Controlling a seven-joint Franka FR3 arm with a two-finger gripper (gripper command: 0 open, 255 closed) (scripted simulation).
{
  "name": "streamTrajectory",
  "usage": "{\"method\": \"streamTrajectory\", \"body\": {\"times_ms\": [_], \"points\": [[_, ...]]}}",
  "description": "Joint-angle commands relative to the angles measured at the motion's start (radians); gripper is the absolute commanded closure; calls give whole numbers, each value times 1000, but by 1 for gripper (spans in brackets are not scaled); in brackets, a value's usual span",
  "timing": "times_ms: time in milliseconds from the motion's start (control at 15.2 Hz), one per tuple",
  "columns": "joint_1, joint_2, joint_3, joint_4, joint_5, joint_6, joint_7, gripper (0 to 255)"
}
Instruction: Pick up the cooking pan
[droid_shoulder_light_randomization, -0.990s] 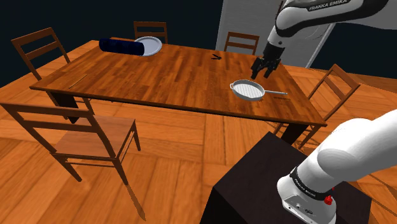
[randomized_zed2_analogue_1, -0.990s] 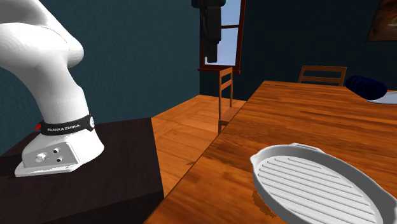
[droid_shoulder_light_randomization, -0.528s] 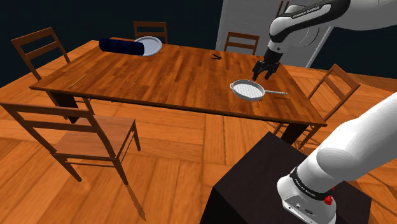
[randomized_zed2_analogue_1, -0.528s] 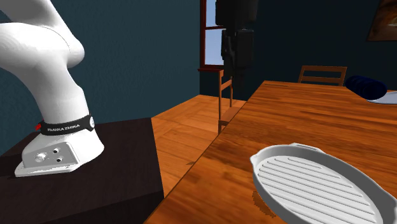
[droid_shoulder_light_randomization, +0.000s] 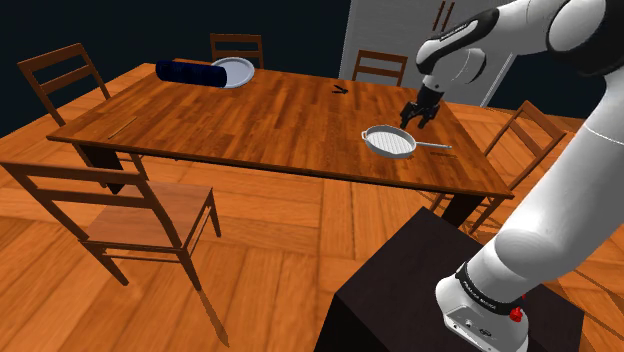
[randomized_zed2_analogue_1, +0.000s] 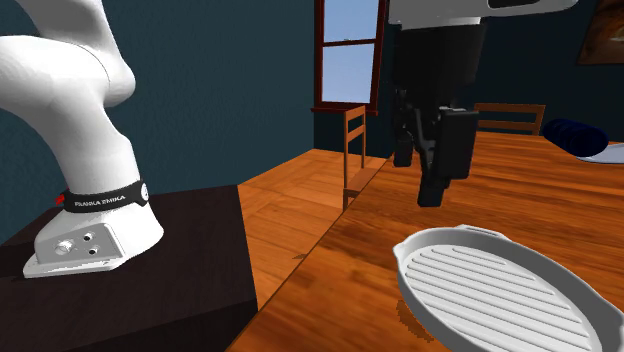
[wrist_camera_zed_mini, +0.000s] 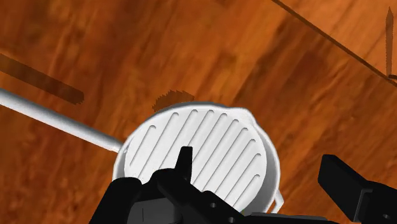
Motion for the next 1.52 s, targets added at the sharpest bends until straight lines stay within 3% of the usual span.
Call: {"method": "streamTrajectory", "body": {"times_ms": [0, 726, 1386, 1452], "points": [[-27, 87, -5, 63, 61, 2, -50, 0], [-256, 508, 45, 465, 278, -62, -195, 0], [-281, 584, 74, 476, 318, -4, -225, 0], [-282, 585, 74, 476, 318, -3, -225, 255]]}}
